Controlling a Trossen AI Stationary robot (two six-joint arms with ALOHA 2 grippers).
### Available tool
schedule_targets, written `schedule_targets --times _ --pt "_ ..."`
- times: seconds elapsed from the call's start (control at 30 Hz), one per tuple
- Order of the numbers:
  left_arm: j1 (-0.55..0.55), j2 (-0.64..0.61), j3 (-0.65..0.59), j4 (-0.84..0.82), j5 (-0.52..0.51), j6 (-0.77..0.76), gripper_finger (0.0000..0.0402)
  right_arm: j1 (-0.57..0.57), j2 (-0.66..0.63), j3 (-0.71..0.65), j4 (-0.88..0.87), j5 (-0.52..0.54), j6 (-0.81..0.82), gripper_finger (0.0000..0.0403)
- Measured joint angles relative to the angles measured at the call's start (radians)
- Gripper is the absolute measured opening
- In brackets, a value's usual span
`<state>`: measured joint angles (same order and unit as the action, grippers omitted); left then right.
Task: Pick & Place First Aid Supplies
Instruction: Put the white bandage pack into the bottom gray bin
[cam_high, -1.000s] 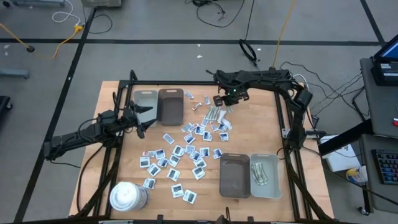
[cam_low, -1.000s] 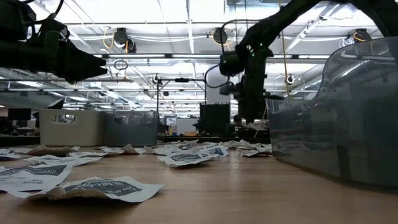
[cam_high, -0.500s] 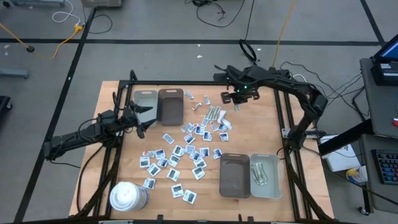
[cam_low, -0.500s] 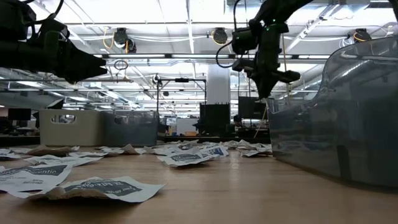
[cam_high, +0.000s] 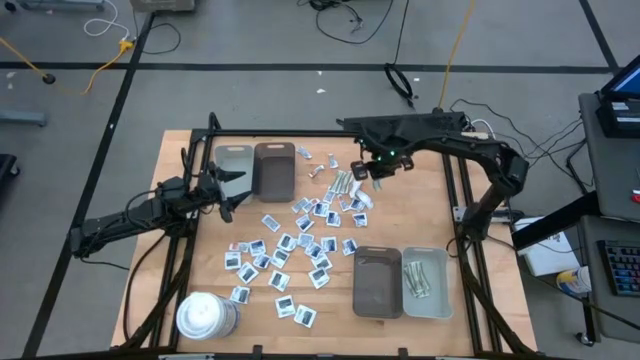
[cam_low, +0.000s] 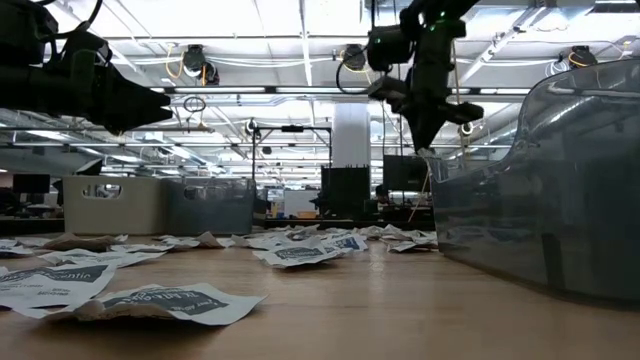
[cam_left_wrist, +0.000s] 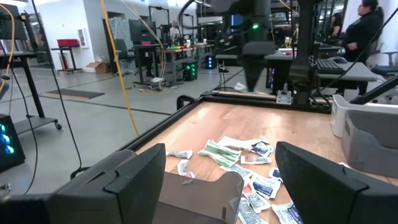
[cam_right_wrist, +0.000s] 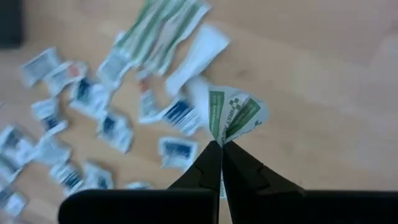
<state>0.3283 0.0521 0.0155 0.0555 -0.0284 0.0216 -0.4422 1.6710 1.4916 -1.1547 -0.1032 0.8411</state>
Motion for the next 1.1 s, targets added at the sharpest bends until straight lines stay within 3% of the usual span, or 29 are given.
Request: schedule_targets --times 0.5,0.83,1.1 --pt "0.0 0.0 0.0 0.0 0.0 0.0 0.0306 0.435 -0.215 -0.216 -0.002 -0.001 0.404 0.0001" --pt "0.0 0.0 0.0 0.0 0.0 0.0 0.0306 0.757 -0.235 -0.241 -0.002 0.004 0.735 0.0003" --pt "0.0 0.0 0.0 0.0 0.0 0.0 0.0306 0.946 -0.235 -0.241 -0.013 0.03 0.974 0.0003"
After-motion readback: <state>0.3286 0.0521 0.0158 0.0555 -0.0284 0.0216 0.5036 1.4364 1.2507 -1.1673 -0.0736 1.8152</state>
